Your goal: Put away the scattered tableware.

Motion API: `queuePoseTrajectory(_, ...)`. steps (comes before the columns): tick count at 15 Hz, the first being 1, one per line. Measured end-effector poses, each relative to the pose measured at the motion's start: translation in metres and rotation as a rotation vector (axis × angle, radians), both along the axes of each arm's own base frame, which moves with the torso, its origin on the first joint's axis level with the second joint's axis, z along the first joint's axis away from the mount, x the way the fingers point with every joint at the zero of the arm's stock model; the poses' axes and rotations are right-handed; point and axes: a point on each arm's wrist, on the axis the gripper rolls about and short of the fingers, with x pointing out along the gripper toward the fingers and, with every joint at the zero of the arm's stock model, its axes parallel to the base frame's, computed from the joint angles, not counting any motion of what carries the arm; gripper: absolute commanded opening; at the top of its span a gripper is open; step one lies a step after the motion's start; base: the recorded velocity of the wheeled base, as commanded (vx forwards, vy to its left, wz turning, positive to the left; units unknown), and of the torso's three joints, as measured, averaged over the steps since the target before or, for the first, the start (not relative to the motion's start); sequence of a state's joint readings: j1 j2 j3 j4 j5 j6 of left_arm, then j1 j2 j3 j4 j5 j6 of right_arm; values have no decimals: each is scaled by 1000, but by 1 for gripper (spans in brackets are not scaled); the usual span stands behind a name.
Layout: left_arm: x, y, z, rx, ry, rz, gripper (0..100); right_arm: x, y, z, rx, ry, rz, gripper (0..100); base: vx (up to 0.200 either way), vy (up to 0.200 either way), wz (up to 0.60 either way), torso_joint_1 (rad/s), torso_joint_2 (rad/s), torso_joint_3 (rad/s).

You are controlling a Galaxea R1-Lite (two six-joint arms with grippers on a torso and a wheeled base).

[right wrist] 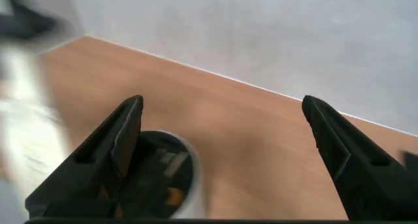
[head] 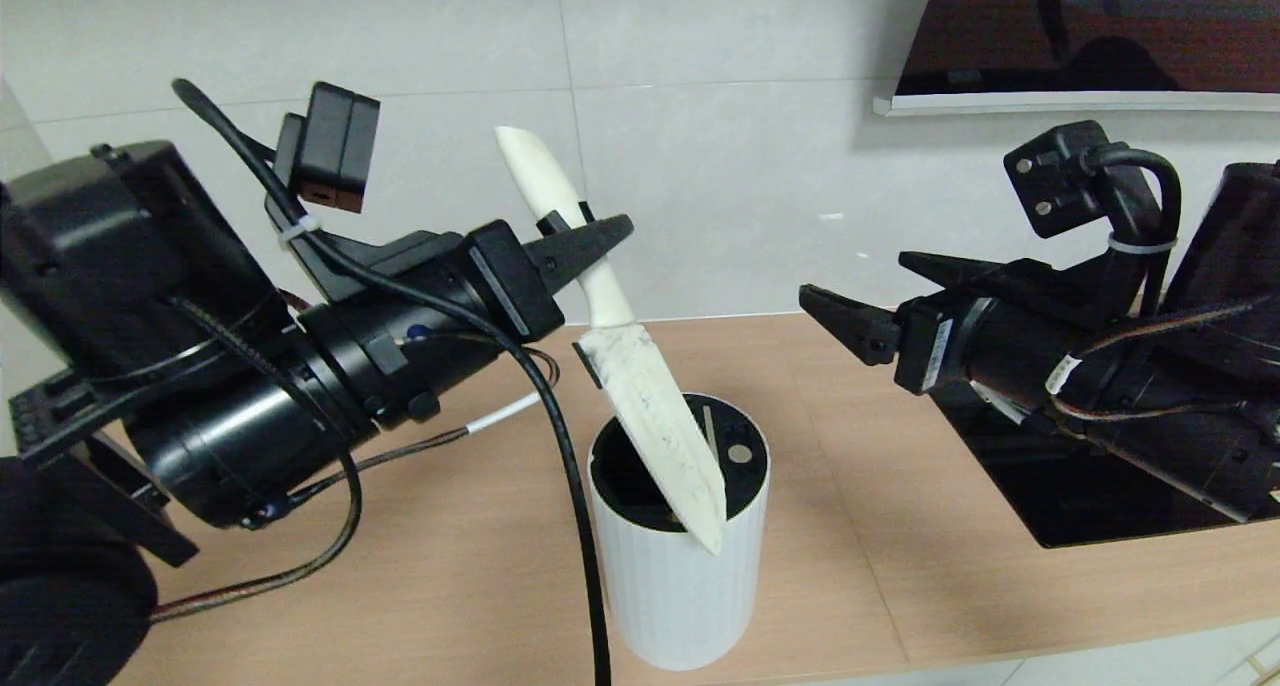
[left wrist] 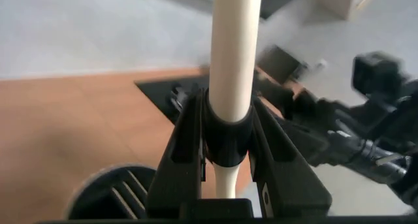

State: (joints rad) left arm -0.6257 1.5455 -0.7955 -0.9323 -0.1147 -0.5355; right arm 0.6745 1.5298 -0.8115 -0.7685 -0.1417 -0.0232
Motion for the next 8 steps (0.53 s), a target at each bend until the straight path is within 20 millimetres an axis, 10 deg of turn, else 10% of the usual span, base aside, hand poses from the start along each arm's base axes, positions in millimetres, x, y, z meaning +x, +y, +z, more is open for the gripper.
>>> queuePoseTrajectory(8,-6,-4,39,79,-24,350,0,8,-20,-16,10,67,-68,100,0,0,0,0,0,0)
